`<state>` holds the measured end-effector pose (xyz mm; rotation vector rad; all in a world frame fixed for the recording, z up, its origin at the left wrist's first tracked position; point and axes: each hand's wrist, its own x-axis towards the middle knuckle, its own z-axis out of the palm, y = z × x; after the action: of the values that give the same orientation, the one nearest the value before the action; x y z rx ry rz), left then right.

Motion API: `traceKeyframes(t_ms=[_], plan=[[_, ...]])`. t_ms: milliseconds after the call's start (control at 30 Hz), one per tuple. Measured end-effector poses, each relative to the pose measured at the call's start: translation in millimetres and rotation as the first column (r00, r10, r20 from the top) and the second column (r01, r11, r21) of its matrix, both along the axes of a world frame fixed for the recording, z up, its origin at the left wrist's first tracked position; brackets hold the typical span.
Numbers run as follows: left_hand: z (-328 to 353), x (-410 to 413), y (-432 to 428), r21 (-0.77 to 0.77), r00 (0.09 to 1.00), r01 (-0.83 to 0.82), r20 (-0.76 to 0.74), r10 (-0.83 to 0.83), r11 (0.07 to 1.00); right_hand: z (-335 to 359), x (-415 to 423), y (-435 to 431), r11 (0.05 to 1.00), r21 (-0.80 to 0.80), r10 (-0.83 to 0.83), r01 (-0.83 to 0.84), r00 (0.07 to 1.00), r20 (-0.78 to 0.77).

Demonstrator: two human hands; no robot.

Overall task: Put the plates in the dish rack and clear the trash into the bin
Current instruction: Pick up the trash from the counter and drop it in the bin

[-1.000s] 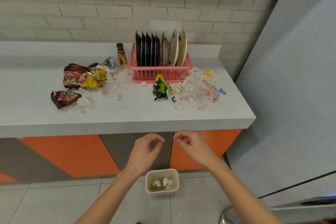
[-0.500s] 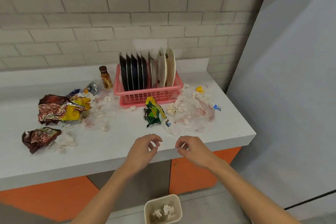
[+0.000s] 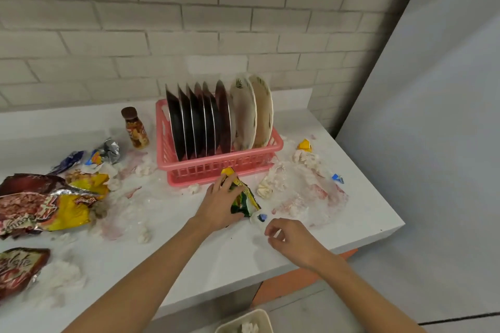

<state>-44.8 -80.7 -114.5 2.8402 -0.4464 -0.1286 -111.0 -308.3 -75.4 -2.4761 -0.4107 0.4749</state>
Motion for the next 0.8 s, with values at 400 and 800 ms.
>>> traceKeyframes(t_ms=[400, 800], plan=[[-40, -11, 19, -0.355, 0.982, -0.188, -0.042, 0.185, 0.916, -1, 33, 19, 0.987, 0.145, -0.067, 0.074, 0.996, -0.058], [19, -27, 11, -0.791, 0.901, -0.342, -0.123, 0.417, 0.507, 22, 40, 76, 0.82, 0.492, -0.196, 0.293, 0.951, -0.24]])
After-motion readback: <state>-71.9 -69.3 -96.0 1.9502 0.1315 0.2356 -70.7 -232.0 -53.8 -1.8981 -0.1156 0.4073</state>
